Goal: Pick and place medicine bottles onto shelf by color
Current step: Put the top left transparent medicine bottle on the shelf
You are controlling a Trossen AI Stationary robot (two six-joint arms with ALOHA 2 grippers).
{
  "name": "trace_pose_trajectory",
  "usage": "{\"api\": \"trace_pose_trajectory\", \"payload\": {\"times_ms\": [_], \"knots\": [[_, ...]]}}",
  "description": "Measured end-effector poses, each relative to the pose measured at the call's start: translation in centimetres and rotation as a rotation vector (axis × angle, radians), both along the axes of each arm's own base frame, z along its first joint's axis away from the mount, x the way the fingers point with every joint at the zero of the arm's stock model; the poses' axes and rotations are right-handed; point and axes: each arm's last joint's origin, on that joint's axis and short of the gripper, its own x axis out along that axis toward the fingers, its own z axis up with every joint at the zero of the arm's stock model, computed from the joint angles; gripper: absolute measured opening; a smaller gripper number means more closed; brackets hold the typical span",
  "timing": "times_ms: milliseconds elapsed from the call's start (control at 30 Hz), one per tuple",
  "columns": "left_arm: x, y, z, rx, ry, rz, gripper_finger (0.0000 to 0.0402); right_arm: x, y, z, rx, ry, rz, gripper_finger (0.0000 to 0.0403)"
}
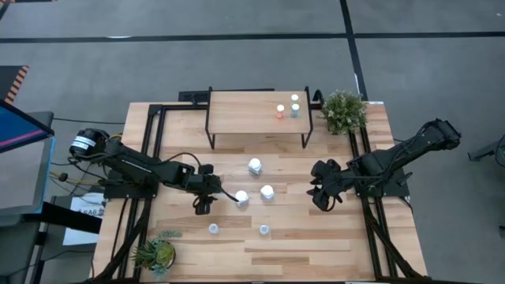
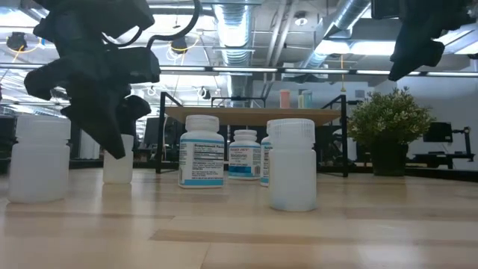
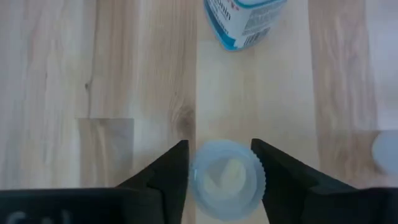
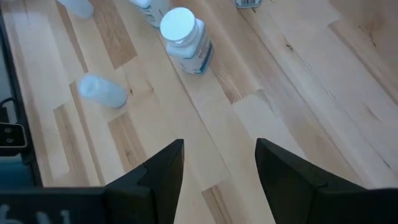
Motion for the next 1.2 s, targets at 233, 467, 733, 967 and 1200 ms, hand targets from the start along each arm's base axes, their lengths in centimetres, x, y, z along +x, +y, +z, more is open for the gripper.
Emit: {"api": "trace_pose_trajectory", "payload": {"times_ms": [233, 467, 733, 967, 1200], "knots": [[1.1, 0.1, 4.1, -0.013, 0.11, 0.055, 0.0108, 0.0, 0.0, 0.0, 0.001, -0.002, 0.0, 0.0218], [3.1, 3.2, 12.6, -0.009, 0.067, 0.147, 0.0108, 0.0, 0.0, 0.0, 0.002, -0.003, -0.001, 0.0218], [2.9, 11.0, 19.6, 0.014, -0.104, 0.38, 0.0108, 0.1, 0.0, 0.0, 0.018, -0.008, -0.022, 0.0218], [0.9, 17.9, 20.5, 0.052, -0.145, 0.576, 0.0108, 0.1, 0.0, 0.0, 0.039, -0.009, -0.05, 0.0218], [1.7, 23.1, 17.6, 0.004, -0.103, 0.648, 0.0108, 0.2, -0.2, 0.1, 0.042, -0.013, -0.062, 0.0218]]}}
